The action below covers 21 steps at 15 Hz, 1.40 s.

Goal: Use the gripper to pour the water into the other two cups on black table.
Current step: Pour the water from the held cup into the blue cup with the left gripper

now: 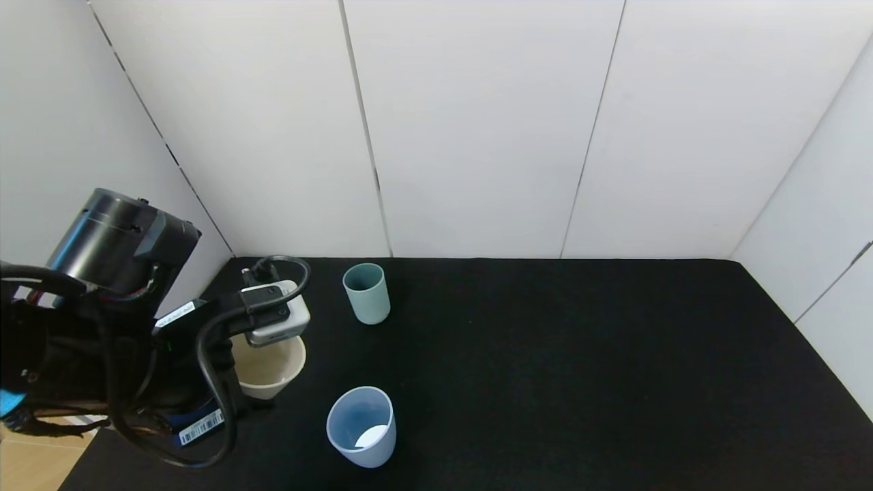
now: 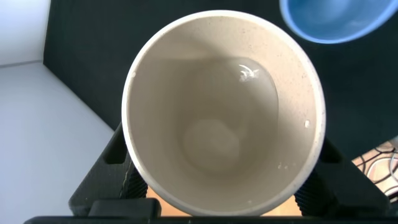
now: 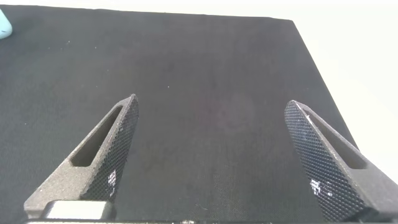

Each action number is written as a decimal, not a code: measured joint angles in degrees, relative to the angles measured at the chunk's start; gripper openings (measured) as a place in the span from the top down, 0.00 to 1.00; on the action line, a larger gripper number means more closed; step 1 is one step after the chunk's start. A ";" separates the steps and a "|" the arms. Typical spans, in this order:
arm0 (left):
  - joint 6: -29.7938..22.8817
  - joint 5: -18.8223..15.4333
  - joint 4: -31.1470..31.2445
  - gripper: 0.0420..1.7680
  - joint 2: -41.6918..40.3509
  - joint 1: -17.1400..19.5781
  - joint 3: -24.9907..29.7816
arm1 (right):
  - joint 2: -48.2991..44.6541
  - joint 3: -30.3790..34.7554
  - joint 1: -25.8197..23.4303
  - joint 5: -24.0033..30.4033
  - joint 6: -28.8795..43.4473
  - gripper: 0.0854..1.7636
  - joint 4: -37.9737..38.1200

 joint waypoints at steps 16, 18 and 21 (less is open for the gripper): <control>2.73 10.14 -0.34 0.30 5.95 -8.41 2.56 | 0.00 -0.02 0.00 0.00 0.05 0.03 0.00; 3.06 10.64 -0.33 0.30 7.66 -8.90 1.66 | 0.00 0.00 0.00 0.00 0.02 0.03 0.00; 3.47 13.04 -0.17 0.30 10.17 -9.95 0.41 | 0.00 0.00 0.00 0.02 0.02 0.03 0.00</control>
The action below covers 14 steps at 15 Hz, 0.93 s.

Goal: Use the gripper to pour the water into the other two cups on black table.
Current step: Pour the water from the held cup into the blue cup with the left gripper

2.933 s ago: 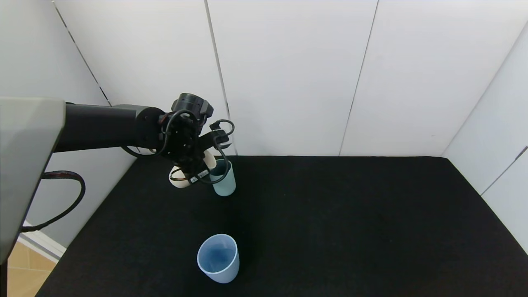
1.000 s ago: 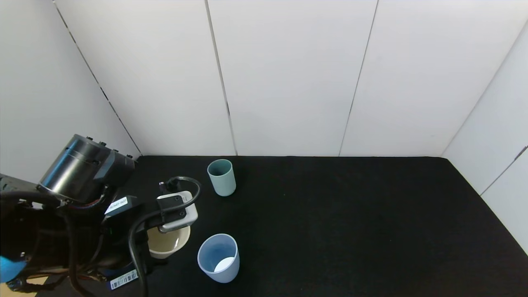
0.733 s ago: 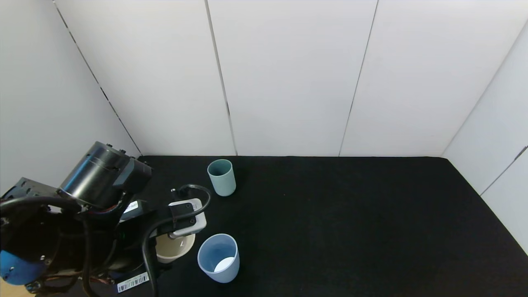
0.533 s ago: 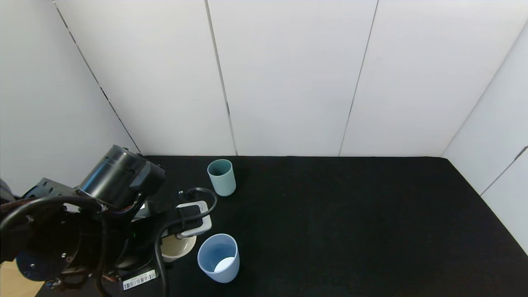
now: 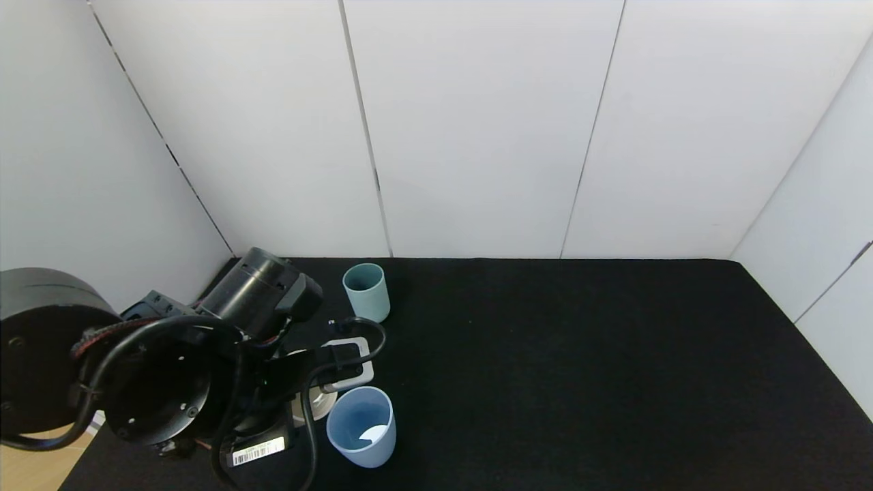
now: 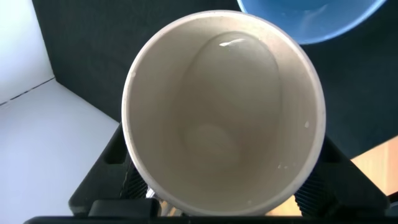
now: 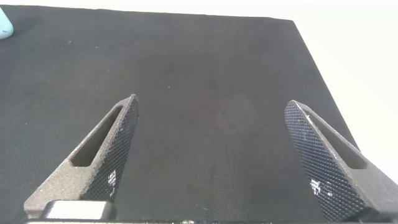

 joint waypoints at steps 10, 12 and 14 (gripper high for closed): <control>2.73 9.45 0.72 0.30 4.57 -4.41 -2.67 | 0.00 0.00 0.00 0.00 0.00 0.03 0.00; 3.13 11.22 0.69 0.30 4.68 -5.10 -2.51 | 0.00 0.00 0.00 -0.02 0.00 0.03 0.00; 3.22 11.74 0.72 0.30 4.74 -5.62 -2.36 | 0.00 0.00 0.00 -0.02 0.00 0.03 0.00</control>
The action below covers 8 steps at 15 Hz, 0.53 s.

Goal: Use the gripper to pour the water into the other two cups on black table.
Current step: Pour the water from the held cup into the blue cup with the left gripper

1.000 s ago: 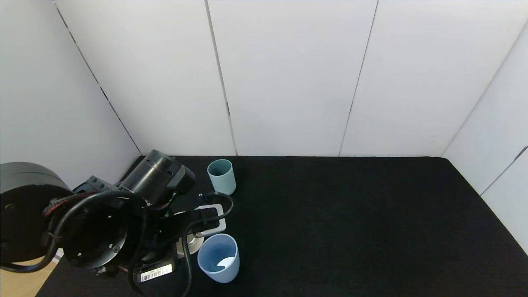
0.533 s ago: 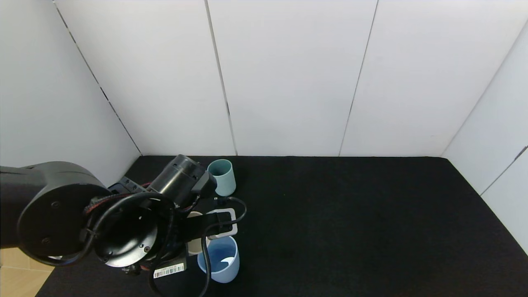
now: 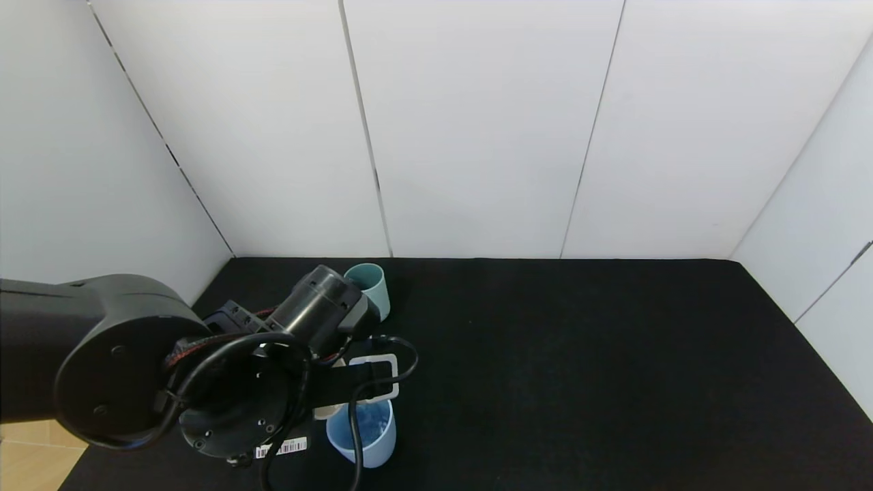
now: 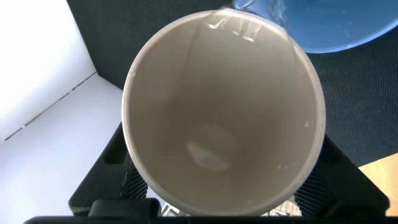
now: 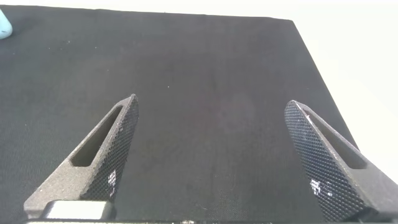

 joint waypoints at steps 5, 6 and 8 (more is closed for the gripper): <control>0.17 0.11 0.00 0.30 -0.13 -0.23 0.38 | 0.00 0.00 0.00 0.00 0.00 0.03 0.00; 0.24 0.11 0.00 0.30 -0.20 -0.26 0.44 | 0.00 0.00 0.00 0.02 -0.02 0.03 0.00; 0.17 0.04 -0.02 0.30 -0.30 -0.26 0.66 | 0.00 0.00 0.00 0.00 -0.02 0.03 0.00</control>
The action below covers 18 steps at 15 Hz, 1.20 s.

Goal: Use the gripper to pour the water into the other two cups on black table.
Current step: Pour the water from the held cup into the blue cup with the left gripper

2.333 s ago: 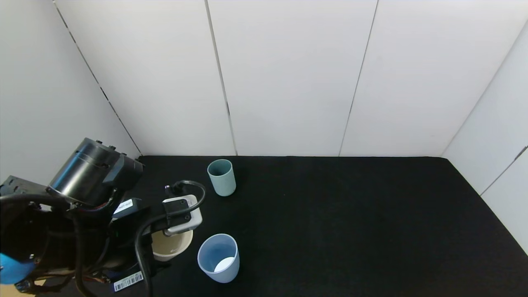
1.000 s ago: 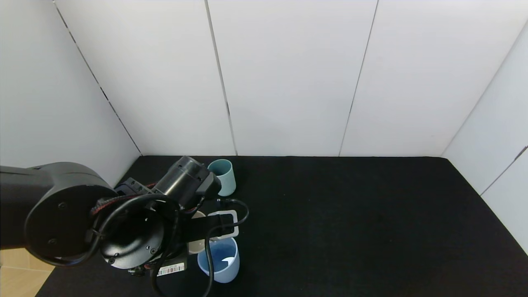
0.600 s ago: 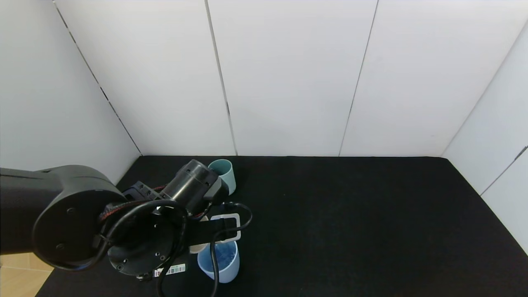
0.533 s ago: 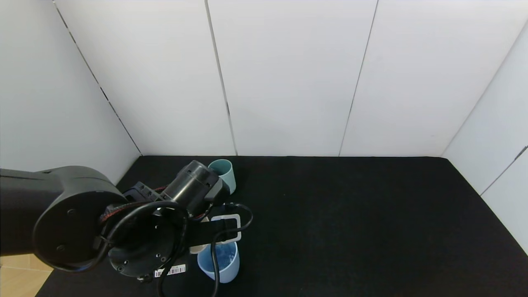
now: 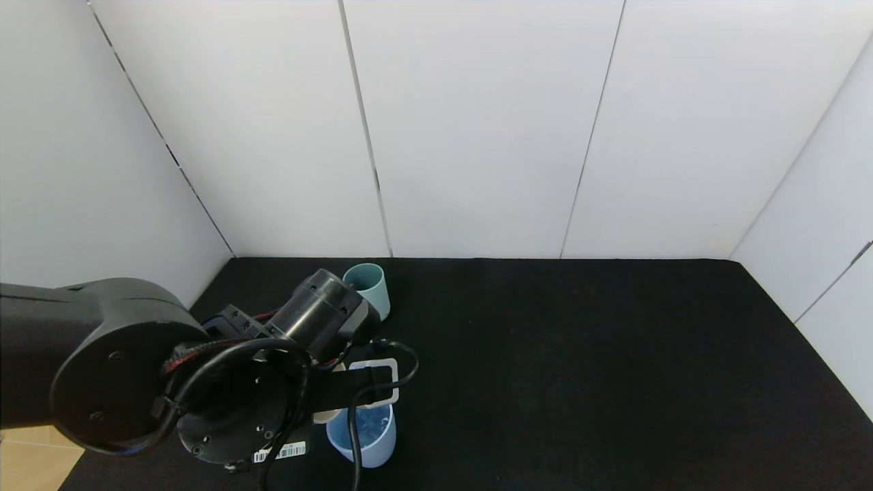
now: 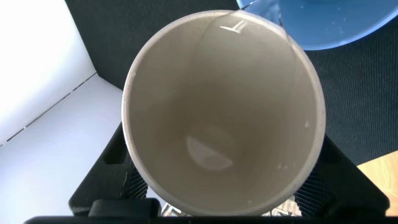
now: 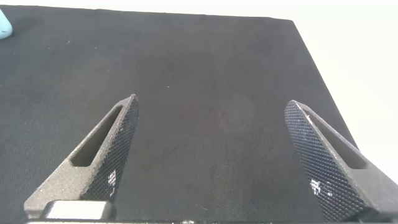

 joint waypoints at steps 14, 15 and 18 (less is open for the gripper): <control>-7.75 -20.54 -1.60 0.30 -7.44 6.89 3.22 | 0.00 0.00 0.00 0.00 0.00 0.03 0.00; -7.75 -23.84 -2.13 0.30 -8.37 9.02 3.28 | 0.00 0.00 0.00 0.00 0.02 0.03 0.00; -9.09 -35.16 -7.50 0.30 -10.31 15.99 3.55 | 0.00 0.00 0.00 0.00 0.02 0.03 0.00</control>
